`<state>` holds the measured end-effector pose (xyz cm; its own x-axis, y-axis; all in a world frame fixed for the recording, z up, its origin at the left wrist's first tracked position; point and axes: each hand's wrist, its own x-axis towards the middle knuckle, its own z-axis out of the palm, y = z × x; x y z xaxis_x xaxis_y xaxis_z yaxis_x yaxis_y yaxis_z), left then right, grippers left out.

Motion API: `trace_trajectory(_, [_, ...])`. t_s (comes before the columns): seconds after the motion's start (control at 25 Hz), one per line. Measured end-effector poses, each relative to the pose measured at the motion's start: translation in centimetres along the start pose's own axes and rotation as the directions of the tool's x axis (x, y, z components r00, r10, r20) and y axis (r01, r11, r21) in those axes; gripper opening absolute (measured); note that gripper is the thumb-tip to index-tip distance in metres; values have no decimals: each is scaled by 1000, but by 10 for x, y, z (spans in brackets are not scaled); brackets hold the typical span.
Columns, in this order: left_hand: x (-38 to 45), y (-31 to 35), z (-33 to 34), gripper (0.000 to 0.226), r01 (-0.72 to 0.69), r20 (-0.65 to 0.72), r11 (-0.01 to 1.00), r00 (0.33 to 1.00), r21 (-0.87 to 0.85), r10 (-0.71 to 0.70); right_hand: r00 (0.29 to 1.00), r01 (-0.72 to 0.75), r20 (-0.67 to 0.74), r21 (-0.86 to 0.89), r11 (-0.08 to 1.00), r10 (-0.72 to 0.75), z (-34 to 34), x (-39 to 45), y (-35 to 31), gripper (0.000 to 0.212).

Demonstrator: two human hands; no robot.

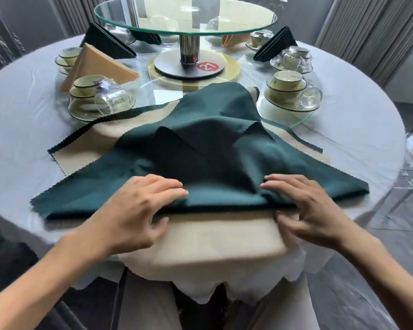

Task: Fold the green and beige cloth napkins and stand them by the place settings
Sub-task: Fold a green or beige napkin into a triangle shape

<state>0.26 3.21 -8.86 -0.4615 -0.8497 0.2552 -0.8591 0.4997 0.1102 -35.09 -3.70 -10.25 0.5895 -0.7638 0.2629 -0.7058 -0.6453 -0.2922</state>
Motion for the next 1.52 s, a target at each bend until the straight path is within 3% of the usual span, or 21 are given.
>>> trace_trajectory(0.12, [-18,-7,24,45,96,-16,983,995,157,-95,994,-73,-91,-210,975,55,18,-10,9,38])
trace_trajectory(0.2, [-12,-2,20,40,118,-16,969,993,217,-118,986,-85,-157,-236,968,49,15,-6,4,32])
trace_trajectory(0.36, [-26,24,-7,30,104,-24,990,994,94,-102,978,-104,-200,-202,974,63,-12,-30,-15,27])
trace_trajectory(0.44, [-42,36,-5,36,109,44,991,993,76,-113,982,-148,-128,-66,987,139,-17,-48,-19,36])
trace_trajectory(0.52, [-55,44,12,56,104,121,981,985,163,-124,977,-214,26,89,973,212,-13,-57,-17,53])
trace_trajectory(0.64, [-57,45,32,71,143,202,969,962,203,-185,969,-224,124,65,972,215,-1,-45,-13,56])
trace_trajectory(0.72, [-50,42,35,70,173,206,966,955,194,-213,983,-163,90,1,987,163,4,-25,-17,51])
trace_trajectory(0.84, [-42,40,38,69,196,199,962,952,188,-233,999,35,-10,-196,980,-38,14,15,-21,52])
trace_trajectory(1.04, [-33,25,43,65,281,196,950,932,137,-304,990,-54,-139,-213,976,25,9,89,-13,55])
trace_trajectory(1.12, [-28,18,43,67,317,184,944,926,93,-329,984,-105,-162,-155,982,80,8,113,-12,50])
trace_trajectory(1.24, [-20,14,40,67,308,168,945,931,108,-323,973,-125,-184,78,989,137,5,142,-13,45])
trace_trajectory(1.36, [-12,32,31,56,195,155,966,963,169,-221,955,-62,-257,327,943,151,0,160,-17,36])
trace_trajectory(1.52, [-3,67,43,52,-40,169,989,985,143,15,911,-123,-284,503,856,298,-18,183,-23,18])
